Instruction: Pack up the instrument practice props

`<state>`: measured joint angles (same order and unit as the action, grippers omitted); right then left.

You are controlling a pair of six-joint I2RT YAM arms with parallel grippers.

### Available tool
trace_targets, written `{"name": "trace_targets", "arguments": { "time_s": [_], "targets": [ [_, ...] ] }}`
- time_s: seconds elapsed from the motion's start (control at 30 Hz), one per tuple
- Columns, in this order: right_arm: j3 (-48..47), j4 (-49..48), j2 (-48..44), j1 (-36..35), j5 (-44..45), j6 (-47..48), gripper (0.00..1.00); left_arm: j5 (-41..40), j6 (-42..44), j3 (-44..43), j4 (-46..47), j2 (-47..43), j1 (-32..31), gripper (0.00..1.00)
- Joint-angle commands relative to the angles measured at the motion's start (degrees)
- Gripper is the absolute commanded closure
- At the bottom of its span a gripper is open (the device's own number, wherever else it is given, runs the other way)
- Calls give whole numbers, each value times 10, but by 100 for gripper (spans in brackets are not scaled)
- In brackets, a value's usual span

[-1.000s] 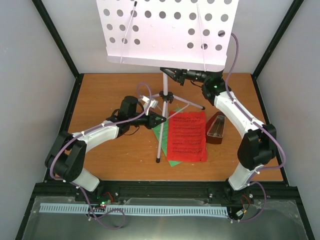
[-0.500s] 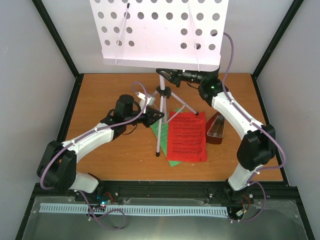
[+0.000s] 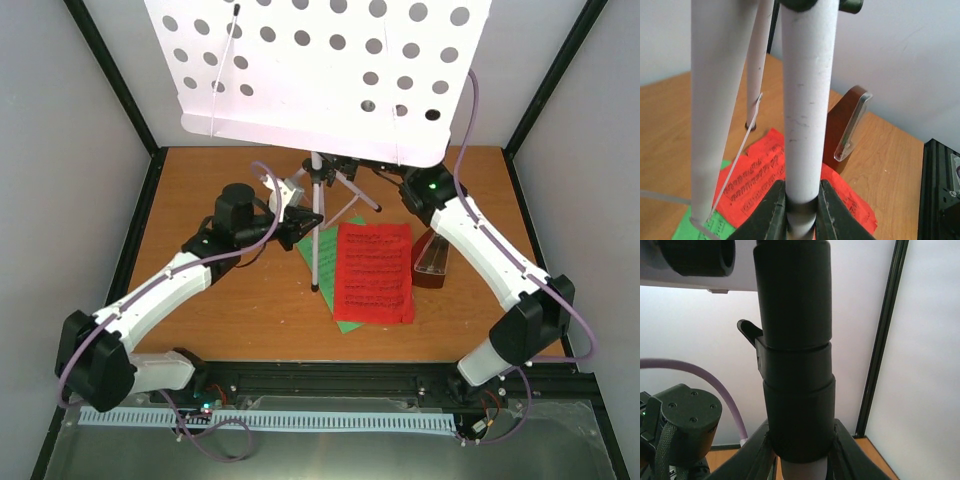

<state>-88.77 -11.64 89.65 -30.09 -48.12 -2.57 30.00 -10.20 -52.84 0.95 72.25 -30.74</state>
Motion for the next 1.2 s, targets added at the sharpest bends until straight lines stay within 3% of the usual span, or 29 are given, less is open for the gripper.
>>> {"name": "trace_targets", "arguments": {
  "time_s": [0.0,0.33,0.8,1.03,1.17],
  "targets": [
    [4,-25,-55,-18,14,1,97,-21,21,-67,59,-54,4,100],
    [66,-63,-77,-40,31,-21,97,6,30,-36,73,-118,5,100],
    [117,-88,-59,-92,135,-123,97,11,-7,-51,41,-152,4,100],
    [135,-73,-33,-109,180,-213,97,16,-132,-42,-36,-184,4,100],
    [178,-118,-16,-117,202,-264,97,34,-215,-9,-22,-190,4,100]
  ]
}}
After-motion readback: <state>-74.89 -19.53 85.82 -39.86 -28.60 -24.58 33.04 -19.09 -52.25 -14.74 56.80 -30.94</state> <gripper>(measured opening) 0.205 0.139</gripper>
